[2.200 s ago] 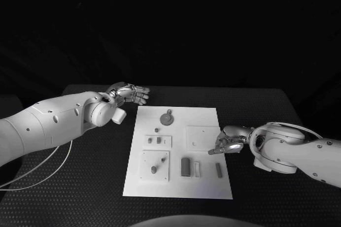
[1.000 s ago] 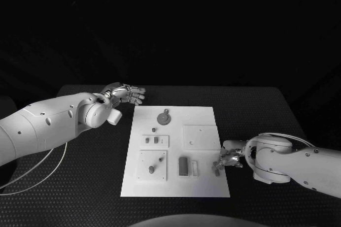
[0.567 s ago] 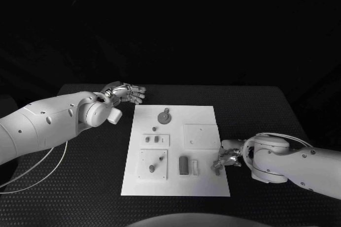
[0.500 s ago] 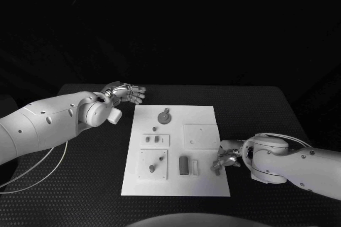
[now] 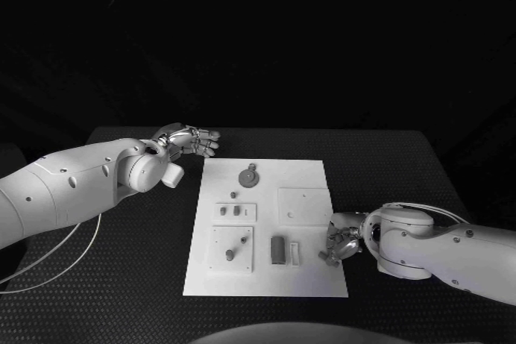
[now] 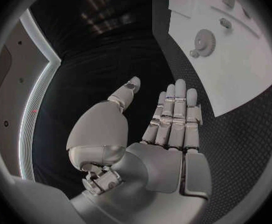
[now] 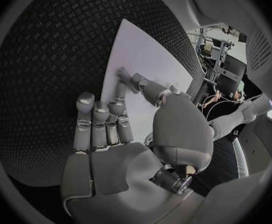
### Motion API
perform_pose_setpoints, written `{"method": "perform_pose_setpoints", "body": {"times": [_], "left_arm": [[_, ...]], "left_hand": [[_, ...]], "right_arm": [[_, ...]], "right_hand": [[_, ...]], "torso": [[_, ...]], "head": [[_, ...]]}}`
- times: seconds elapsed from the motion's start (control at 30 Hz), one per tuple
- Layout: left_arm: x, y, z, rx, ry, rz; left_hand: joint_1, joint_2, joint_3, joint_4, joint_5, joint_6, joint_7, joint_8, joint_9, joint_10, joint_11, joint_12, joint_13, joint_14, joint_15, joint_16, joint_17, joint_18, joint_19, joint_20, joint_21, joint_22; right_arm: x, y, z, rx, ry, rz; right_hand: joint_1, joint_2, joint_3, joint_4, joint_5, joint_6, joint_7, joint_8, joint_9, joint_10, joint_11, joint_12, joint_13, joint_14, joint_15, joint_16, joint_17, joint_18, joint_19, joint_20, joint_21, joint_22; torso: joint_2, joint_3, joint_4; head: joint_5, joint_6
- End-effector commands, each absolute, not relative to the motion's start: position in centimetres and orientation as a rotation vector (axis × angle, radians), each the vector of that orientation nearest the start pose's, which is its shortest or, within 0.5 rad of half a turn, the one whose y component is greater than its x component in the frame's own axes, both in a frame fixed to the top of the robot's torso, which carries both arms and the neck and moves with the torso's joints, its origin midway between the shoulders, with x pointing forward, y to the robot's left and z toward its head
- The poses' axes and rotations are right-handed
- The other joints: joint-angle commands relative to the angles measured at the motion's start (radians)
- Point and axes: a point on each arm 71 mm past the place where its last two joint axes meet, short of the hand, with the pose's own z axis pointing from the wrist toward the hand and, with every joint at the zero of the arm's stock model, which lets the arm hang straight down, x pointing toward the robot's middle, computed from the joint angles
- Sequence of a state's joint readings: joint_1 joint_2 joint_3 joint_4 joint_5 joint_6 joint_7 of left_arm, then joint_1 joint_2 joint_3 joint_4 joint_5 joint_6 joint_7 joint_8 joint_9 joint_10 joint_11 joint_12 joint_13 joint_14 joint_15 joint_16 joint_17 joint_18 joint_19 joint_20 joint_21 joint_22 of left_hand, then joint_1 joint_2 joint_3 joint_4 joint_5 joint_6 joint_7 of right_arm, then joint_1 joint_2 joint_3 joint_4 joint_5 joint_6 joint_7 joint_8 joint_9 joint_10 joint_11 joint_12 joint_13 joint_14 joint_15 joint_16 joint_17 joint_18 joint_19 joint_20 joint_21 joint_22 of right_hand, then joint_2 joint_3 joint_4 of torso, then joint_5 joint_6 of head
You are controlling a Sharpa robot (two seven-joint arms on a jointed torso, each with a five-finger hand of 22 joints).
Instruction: Assemble the parts on the task board
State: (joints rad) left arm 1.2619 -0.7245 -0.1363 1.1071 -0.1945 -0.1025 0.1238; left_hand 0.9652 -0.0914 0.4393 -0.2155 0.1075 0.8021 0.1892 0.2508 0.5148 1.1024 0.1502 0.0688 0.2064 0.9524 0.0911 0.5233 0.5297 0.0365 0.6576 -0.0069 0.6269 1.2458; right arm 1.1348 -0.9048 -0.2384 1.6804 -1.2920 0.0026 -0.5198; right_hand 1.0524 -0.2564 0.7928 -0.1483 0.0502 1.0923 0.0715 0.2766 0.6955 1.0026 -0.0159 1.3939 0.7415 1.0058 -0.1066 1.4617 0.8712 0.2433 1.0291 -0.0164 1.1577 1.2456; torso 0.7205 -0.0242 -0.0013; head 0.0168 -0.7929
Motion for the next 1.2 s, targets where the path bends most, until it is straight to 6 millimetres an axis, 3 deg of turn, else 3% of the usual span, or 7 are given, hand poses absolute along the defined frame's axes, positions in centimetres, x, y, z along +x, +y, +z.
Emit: {"method": "perform_pose_setpoints", "body": {"times": [0.03, 0.6, 0.7, 0.8, 0.93, 1.2], "left_arm": [[55.1, 27.0, -21.5, -1.023, 1.734, -1.180], [55.1, 27.1, -21.5, -1.023, 1.734, -1.178], [55.0, 27.1, -21.4, -1.023, 1.734, -1.178], [55.1, 27.1, -21.4, -1.022, 1.734, -1.178], [55.0, 27.2, -21.4, -1.024, 1.734, -1.177], [55.0, 27.1, -21.5, -1.021, 1.737, -1.179]], "left_hand": [[-0.008, 0.002, -0.003, 0.001, -0.004, -0.003, -0.004, 0.005, -0.001, -0.003, 0.001, 0.001, -0.002, 0.006, 0.002, -0.005, 0.001, 0.017, 0.009, 0.000, -0.006, 0.001], [-0.008, 0.002, -0.003, 0.001, -0.004, -0.004, -0.005, 0.005, -0.001, -0.003, 0.001, 0.001, -0.002, 0.006, 0.002, -0.006, 0.002, 0.017, 0.009, 0.000, -0.007, 0.002], [-0.008, 0.002, -0.003, 0.001, -0.004, -0.004, -0.005, 0.005, -0.001, -0.003, 0.001, 0.001, -0.002, 0.006, 0.002, -0.006, 0.002, 0.017, 0.009, 0.000, -0.007, 0.002], [-0.008, 0.002, -0.003, 0.001, -0.004, -0.004, -0.005, 0.005, -0.001, -0.003, 0.001, 0.001, -0.002, 0.006, 0.002, -0.006, 0.002, 0.017, 0.009, 0.000, -0.007, 0.002], [-0.008, 0.002, -0.003, 0.001, -0.004, -0.004, -0.005, 0.005, -0.002, -0.003, 0.001, 0.001, -0.002, 0.006, 0.002, -0.006, 0.003, 0.017, 0.009, 0.000, -0.007, 0.002], [-0.008, 0.002, -0.002, 0.001, -0.004, -0.004, -0.005, 0.006, -0.002, -0.003, 0.001, 0.001, -0.002, 0.006, 0.002, -0.007, 0.003, 0.017, 0.009, 0.000, -0.007, 0.002]], "right_arm": [[39.0, -21.1, -30.8, -0.068, 2.400, 0.285], [38.8, -20.4, -30.3, 0.008, 2.365, 0.390], [38.9, -20.1, -30.1, 0.012, 2.351, 0.401], [38.9, -19.9, -30.0, 0.015, 2.345, 0.408], [38.9, -19.6, -29.9, 0.015, 2.337, 0.410], [39.2, -18.1, -29.8, -0.193, 2.276, 0.333]], "right_hand": [[0.008, 0.015, 0.011, 0.002, 0.004, -0.040, 0.031, -0.062, -0.069, -0.001, 0.010, -0.002, 0.002, 0.005, 0.004, -0.002, 0.002, 0.018, -0.002, 0.003, 0.005, 0.002], [-0.050, 0.036, 0.058, 0.016, 0.047, -0.032, 0.030, -0.060, -0.084, 0.012, 0.009, -0.005, 0.007, 0.016, 0.005, -0.004, 0.005, 0.018, 0.005, 0.008, 0.014, 0.000], [-0.077, 0.041, 0.060, 0.032, 0.084, -0.018, 0.026, -0.053, -0.084, 0.020, 0.005, -0.004, 0.008, 0.023, 0.004, -0.003, 0.005, 0.018, 0.011, 0.008, 0.017, -0.001], [-0.093, 0.043, 0.065, 0.037, 0.094, -0.011, 0.022, -0.049, -0.086, 0.028, 0.001, -0.004, 0.009, 0.030, 0.001, -0.003, 0.006, 0.018, 0.017, 0.006, 0.021, -0.002], [-0.107, 0.039, 0.068, 0.039, 0.098, -0.004, 0.019, -0.045, -0.088, 0.034, -0.002, -0.006, 0.010, 0.036, -0.003, -0.003, 0.006, 0.018, 0.023, 0.003, 0.023, -0.004], [-0.128, 0.015, 0.064, 0.042, 0.076, -0.004, 0.018, -0.045, -0.094, 0.036, -0.003, -0.011, 0.013, 0.040, -0.006, -0.007, 0.007, 0.018, 0.027, -0.001, 0.024, -0.008]], "torso": [[0.000, 0.0001, -0.0003], [0.000, 0.0005, -0.0002], [0.000, 0.0004, -0.0004], [0.000, 0.0004, 0.0001], [0.000, 0.0004, 0.0004], [0.000, -0.0002, -0.0009]], "head": [[0.000, 0.002], [0.002, 0.001], [0.002, 0.000], [0.002, -0.001], [0.003, -0.002], [0.003, -0.004]]}}
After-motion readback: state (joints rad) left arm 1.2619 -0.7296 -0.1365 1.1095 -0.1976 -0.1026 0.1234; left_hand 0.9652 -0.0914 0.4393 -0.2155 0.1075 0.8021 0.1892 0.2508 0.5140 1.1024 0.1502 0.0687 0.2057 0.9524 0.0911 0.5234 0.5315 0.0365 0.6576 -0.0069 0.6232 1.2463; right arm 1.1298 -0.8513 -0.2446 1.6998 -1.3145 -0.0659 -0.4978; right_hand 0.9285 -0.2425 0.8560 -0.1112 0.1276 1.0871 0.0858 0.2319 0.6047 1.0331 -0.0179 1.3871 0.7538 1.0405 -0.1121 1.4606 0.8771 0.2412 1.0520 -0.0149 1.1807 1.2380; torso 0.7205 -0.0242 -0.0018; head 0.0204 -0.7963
